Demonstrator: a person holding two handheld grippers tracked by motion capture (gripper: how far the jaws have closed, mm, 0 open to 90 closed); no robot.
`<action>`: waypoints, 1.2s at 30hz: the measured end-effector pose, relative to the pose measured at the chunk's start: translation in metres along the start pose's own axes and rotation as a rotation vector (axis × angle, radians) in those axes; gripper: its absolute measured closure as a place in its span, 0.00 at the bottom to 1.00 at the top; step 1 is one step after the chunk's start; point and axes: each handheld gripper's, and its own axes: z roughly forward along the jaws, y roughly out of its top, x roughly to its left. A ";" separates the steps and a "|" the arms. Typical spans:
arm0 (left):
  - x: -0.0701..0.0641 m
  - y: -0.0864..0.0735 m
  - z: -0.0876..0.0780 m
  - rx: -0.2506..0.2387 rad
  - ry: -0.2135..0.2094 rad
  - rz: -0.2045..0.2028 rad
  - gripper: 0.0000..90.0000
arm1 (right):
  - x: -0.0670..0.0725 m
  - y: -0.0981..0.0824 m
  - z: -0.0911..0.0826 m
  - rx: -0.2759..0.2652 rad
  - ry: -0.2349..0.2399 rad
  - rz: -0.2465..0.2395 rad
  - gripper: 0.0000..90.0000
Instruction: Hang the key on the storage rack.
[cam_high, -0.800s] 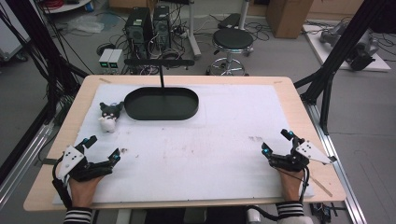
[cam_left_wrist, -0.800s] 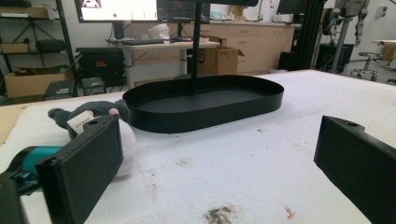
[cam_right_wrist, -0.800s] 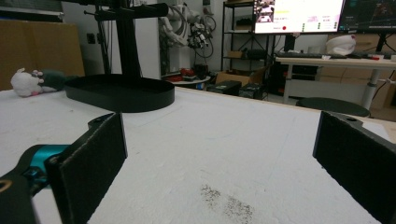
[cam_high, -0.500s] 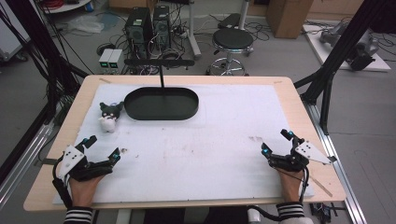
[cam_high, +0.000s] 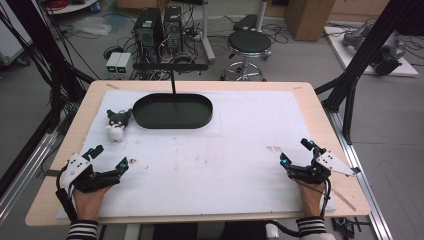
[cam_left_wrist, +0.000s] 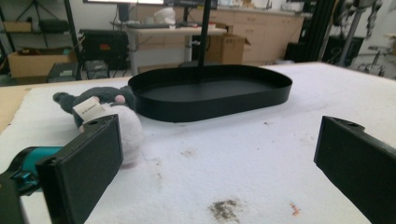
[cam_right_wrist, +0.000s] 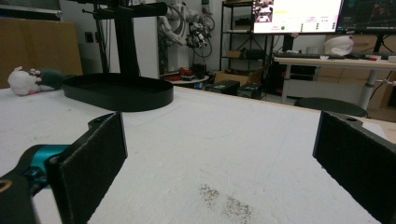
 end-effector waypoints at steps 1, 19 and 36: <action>0.001 0.003 0.001 0.004 0.003 0.013 0.02 | 0.000 0.000 0.000 0.000 0.000 0.000 0.02; 0.035 0.090 0.036 0.243 0.096 0.097 0.02 | 0.001 0.000 0.000 0.002 -0.004 -0.008 0.02; 0.063 0.114 0.087 0.520 0.170 0.083 0.02 | -0.001 0.000 0.000 -0.002 -0.006 0.018 0.02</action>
